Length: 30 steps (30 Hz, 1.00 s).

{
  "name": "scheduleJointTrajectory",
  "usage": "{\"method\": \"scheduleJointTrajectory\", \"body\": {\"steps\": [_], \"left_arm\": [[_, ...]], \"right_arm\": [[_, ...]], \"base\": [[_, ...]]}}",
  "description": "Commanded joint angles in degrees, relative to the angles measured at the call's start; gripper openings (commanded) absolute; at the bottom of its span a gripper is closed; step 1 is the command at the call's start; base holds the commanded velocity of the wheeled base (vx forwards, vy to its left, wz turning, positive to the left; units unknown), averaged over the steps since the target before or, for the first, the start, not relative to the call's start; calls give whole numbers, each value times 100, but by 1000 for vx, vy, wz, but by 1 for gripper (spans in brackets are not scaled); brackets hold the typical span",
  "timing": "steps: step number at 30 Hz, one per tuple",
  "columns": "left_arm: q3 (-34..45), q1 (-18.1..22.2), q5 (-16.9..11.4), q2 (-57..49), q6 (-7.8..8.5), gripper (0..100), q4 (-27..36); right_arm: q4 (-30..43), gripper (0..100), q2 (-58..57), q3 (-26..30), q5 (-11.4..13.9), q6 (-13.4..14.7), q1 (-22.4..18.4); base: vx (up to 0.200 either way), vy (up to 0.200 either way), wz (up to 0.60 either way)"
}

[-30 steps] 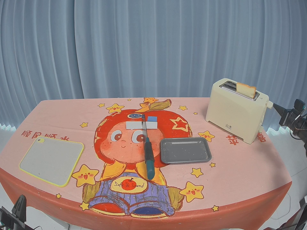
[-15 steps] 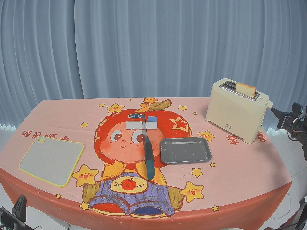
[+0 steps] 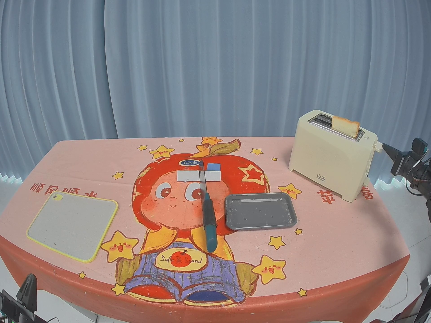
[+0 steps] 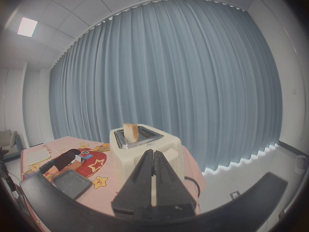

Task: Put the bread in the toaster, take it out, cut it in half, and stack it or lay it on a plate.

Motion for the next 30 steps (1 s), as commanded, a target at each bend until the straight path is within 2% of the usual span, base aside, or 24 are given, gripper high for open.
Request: {"method": "scheduleJointTrajectory", "body": {"steps": [1,11,30], "left_arm": [[101,2,4,-32,-2,0,-2],[101,2,4,-32,-2,0,-2],[101,2,4,-32,-2,0,-2]], "right_arm": [[-171,0,-11,-1,-1,4,27],[-936,0,780,43,-45,4,10],[-918,0,1035,298,-53,-40,36]], "base": [[0,0,0],[0,0,0],[0,0,0]]}}
